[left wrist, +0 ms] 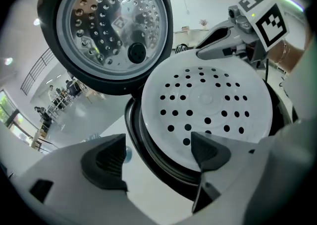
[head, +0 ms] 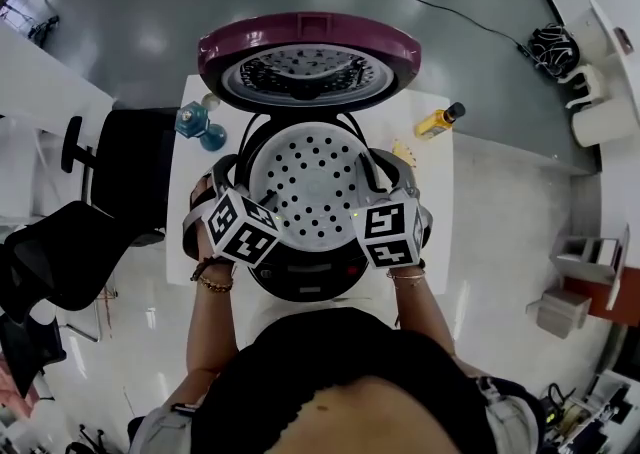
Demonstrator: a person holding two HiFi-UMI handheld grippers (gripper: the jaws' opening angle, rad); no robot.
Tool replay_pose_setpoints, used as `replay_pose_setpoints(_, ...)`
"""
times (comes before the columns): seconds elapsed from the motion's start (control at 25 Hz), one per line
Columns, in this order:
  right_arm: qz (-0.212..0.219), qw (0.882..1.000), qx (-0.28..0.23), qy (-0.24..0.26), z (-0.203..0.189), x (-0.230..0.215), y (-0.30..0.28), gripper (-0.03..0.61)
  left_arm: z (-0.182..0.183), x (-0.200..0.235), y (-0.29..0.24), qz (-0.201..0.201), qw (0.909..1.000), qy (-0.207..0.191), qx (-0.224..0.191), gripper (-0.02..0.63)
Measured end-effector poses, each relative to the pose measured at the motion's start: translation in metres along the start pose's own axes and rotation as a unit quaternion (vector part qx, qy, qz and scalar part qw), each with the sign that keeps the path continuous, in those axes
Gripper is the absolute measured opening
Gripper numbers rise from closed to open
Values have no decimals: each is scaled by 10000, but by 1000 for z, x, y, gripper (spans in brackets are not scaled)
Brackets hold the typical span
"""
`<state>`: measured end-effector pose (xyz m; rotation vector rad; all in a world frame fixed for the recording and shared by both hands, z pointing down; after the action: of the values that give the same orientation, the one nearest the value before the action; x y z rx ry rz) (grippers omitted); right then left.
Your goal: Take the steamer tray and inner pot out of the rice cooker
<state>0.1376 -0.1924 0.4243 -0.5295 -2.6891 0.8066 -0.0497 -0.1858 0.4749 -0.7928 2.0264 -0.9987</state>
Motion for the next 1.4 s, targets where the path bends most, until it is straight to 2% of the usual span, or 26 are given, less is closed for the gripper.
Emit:
replay_pose_setpoints(0.16, 457, 9896, -491, -1272, -1, -13, 10, 35, 5, -2, 4, -15, 9999, 55, -136, 409)
replay_pose_setpoints(0.24, 579, 9840, -668, -1549, 1, -16, 16, 34, 9, -2, 8, -28, 9997, 83, -241, 400)
replay_pose_setpoints(0.36, 763, 9775, -1121, -1616, 12, -18, 32, 31, 13, -1, 18, -67, 9991, 135, -397, 385)
replay_pose_setpoints(0.48, 788, 9736, -1732, -1259, 27, -19, 56, 31, 21, 2, 35, -145, 9963, 351, -766, 338)
replay_pose_setpoints(0.56, 753, 9700, -2064, -1039, 37, -22, 71, 31, 29, 2, 45, -262, 9925, 526, -1075, 281)
replay_pose_setpoints(0.76, 600, 9636, -2382, -1059, 41, -31, 97, 31, 47, -12, 56, -659, 9825, 688, -1602, 141)
replay_pose_setpoints(0.88, 564, 9602, -2417, -1281, 32, -44, 110, 31, 61, -23, 64, -895, 9764, 637, -1858, 136)
replay_pose_setpoints(1.08, 505, 9444, -2455, -2126, -2, -78, 136, 31, 95, -49, 83, -1411, 9573, 582, -2454, 126)
replay_pose_setpoints(1.16, 482, 9368, -2451, -2450, -17, -92, 147, 31, 109, -61, 86, -1724, 9446, 636, -2719, 126)
replay_pose_setpoints(1.32, 305, 9171, -2351, -3205, -60, -114, 166, 31, 132, -87, 86, -2468, 9125, 855, -3149, 126)
replay_pose_setpoints(1.4, 197, 9089, -2317, -3461, -83, -120, 177, 30, 141, -100, 85, -2739, 9028, 850, -3204, 126)
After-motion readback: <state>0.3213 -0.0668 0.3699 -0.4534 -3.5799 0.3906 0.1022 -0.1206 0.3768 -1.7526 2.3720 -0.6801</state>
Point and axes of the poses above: the fingertips, and each gripper's own axes: y backward along the fingers, x to its left, z out of its top, the point moved 3 cm from there along y, backward along the fingers, and after that the axes turned 7 degrees about -y, right-handed, at the moved point
